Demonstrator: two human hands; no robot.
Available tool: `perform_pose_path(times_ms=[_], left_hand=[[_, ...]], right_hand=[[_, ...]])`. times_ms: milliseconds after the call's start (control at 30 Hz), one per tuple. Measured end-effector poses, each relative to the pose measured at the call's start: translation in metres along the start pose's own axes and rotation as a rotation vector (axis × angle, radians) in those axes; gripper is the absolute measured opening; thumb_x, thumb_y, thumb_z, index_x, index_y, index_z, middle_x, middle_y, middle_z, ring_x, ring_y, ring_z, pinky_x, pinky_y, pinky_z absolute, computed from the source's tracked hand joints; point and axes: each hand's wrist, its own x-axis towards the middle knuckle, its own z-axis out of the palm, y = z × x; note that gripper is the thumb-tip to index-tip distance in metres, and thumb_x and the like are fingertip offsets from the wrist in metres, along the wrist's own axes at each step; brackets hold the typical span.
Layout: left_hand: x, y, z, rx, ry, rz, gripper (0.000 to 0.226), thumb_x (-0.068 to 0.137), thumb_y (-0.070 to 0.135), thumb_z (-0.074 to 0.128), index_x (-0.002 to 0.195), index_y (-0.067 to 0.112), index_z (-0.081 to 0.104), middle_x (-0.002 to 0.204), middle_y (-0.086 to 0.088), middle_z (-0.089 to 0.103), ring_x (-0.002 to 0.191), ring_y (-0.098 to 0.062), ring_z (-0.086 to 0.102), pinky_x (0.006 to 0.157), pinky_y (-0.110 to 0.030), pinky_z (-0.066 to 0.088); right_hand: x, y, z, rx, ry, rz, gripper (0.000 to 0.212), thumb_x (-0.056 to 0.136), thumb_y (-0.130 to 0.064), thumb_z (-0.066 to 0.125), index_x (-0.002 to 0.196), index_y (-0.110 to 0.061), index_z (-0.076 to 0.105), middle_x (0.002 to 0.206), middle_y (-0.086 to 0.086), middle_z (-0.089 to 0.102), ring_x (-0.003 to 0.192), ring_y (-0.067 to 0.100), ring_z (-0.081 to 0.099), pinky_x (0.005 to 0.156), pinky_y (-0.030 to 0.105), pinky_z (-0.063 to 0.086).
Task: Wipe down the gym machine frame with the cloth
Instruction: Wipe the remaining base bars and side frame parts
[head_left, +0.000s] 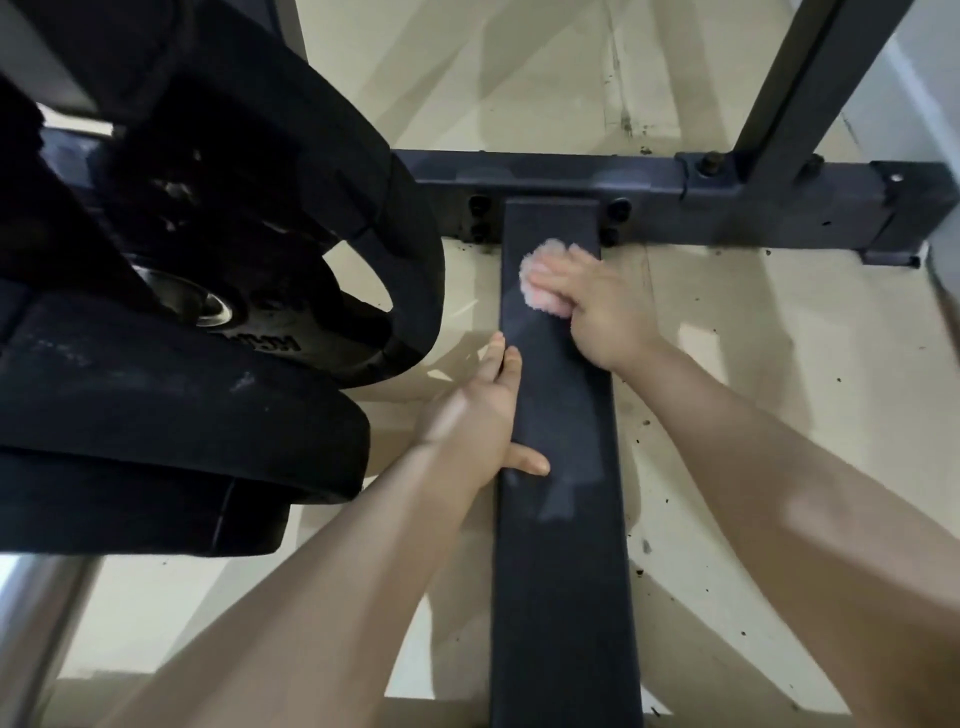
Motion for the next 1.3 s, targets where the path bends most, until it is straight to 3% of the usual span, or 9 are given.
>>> perform_pose_path(times_ms=[167,333,433,533,633,733,833,933,1300], left_hand=[[0.003,0.005,-0.001,0.021,-0.037,-0.055,0.118,0.075,0.046,0.074,0.150,0.015,-0.012,0.154,0.006,-0.026,0.144,-0.017,0.012,0.109,-0.028,0.026],[-0.004,0.006,-0.004,0.019,-0.020,-0.069,0.117,0.076,0.044,0.074,0.150,0.015,-0.011,0.156,0.004,-0.022,0.143,-0.019,0.018,0.106,-0.029,0.030],[-0.013,0.007,0.000,-0.051,0.007,-0.082,0.113,0.078,0.039,0.073,0.150,0.013,-0.011,0.157,0.001,-0.018,0.144,-0.017,0.014,0.109,-0.028,0.025],[-0.024,0.003,0.021,-0.321,0.170,-0.079,0.097,0.077,0.033,0.075,0.150,0.014,0.014,0.151,-0.006,0.031,0.133,-0.022,0.038,0.107,-0.030,0.033],[-0.039,-0.007,0.043,-0.529,0.299,-0.039,0.050,0.079,0.027,0.073,0.124,0.018,0.055,0.109,0.002,0.066,0.099,-0.016,0.063,0.087,-0.031,0.050],[-0.058,-0.015,0.059,-0.801,0.270,-0.020,0.051,0.081,0.015,0.072,0.128,0.017,0.053,0.093,0.014,0.063,0.089,-0.004,0.063,0.075,-0.010,0.048],[-0.073,-0.017,0.070,-0.867,0.178,0.093,0.067,0.083,0.005,0.067,0.140,0.024,0.040,0.122,0.009,0.058,0.115,-0.009,0.055,0.097,-0.020,0.044],[-0.073,-0.018,0.075,-0.832,0.192,0.093,0.073,0.084,0.006,0.065,0.145,0.027,0.031,0.121,0.016,0.050,0.111,-0.003,0.050,0.086,-0.003,0.040],[-0.083,-0.019,0.087,-0.675,0.289,0.049,0.052,0.086,0.015,0.065,0.134,0.019,0.047,0.122,0.002,0.059,0.098,-0.008,0.055,0.081,-0.019,0.041]], right_hand=[[-0.031,-0.022,0.008,0.074,0.049,0.040,0.050,0.093,0.007,0.037,0.131,-0.019,0.057,0.146,0.004,0.044,0.139,0.025,0.030,0.116,0.045,0.013],[-0.055,-0.050,0.013,0.081,0.070,0.069,0.040,0.086,0.009,0.043,0.113,-0.012,0.064,0.119,0.005,0.061,0.115,0.031,0.050,0.102,0.052,0.033],[-0.114,-0.070,0.029,0.108,0.116,0.057,0.043,0.084,0.010,0.048,0.122,-0.003,0.063,0.133,0.017,0.055,0.128,0.038,0.046,0.109,0.049,0.030],[-0.116,-0.060,0.031,0.081,0.096,0.044,0.040,0.086,0.010,0.049,0.122,-0.002,0.062,0.135,0.018,0.053,0.130,0.039,0.044,0.112,0.051,0.029],[-0.101,-0.049,0.027,0.009,0.035,0.067,0.043,0.091,0.006,0.045,0.130,-0.007,0.056,0.144,0.014,0.044,0.137,0.036,0.035,0.114,0.049,0.025],[-0.114,-0.069,0.026,-0.030,0.057,0.075,0.039,0.084,0.007,0.053,0.121,-0.001,0.062,0.136,0.021,0.052,0.127,0.042,0.045,0.106,0.055,0.033],[-0.150,-0.095,0.033,-0.052,0.029,0.053,0.046,0.079,0.004,0.055,0.123,-0.008,0.062,0.137,0.015,0.053,0.127,0.039,0.046,0.104,0.054,0.036],[-0.151,-0.092,0.035,-0.053,0.003,0.064,0.050,0.091,-0.003,0.049,0.138,-0.020,0.049,0.149,0.003,0.040,0.140,0.029,0.032,0.114,0.047,0.024],[-0.173,-0.109,0.042,-0.135,-0.085,0.071,0.062,0.092,0.001,0.046,0.146,-0.027,0.034,0.157,-0.003,0.022,0.146,0.022,0.015,0.115,0.037,0.009]])
